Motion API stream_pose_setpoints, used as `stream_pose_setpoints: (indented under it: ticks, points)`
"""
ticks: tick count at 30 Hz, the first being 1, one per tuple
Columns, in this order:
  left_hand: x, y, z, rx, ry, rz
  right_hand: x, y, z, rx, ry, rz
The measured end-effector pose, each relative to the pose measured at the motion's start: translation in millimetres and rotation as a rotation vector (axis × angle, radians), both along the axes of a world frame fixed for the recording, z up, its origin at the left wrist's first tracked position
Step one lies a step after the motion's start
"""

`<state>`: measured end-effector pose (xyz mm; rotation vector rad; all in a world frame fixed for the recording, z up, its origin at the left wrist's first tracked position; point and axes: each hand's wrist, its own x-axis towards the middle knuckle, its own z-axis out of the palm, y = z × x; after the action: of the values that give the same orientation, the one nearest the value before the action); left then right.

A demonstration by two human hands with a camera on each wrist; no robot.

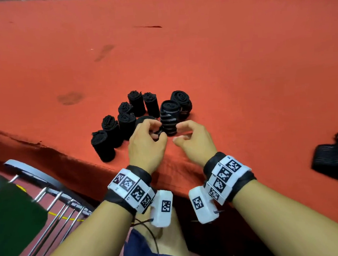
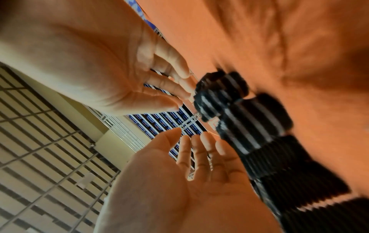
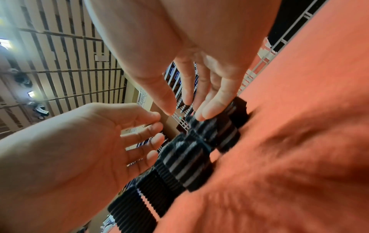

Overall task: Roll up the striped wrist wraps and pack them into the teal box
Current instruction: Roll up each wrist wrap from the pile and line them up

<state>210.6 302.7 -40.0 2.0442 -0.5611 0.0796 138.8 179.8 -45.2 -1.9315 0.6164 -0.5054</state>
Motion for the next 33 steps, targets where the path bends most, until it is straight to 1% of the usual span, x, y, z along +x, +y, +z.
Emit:
stream_pose_setpoints:
  ticks: [3,6,12,16,19,20,22,25,28,33]
  points:
    - [-26,-31,13,0.089,0.018,-0.151,-36,-22,14,-0.110,0.034,-0.015]
    - [-60,-73,23,0.155,0.011,-0.302,-84,-52,21,-0.183,0.068,-0.095]
    - [-157,-168,28,0.226,0.011,-0.648,-207,-115,15,-0.217,0.144,-0.392]
    - [-229,-220,17,0.270,0.026,-0.846,-293,-145,9,-0.199,0.198,-0.593]
    - [-272,-247,7,0.312,0.018,-0.958,-346,-160,-1,-0.169,0.248,-0.735]
    - [-284,-253,3,0.333,0.027,-0.980,-359,-163,-5,-0.156,0.261,-0.771]
    - [-301,-264,-7,0.397,0.039,-0.973,-380,-168,-11,-0.115,0.291,-0.811]
    - [-313,-274,-21,0.473,0.072,-0.916,-397,-173,-19,-0.034,0.327,-0.798]
    - [-315,-279,-29,0.532,0.035,-0.887,-400,-179,-27,0.021,0.332,-0.768]
    - [-312,-286,-35,0.504,0.061,-0.837,-391,-188,-31,0.020,0.304,-0.715]
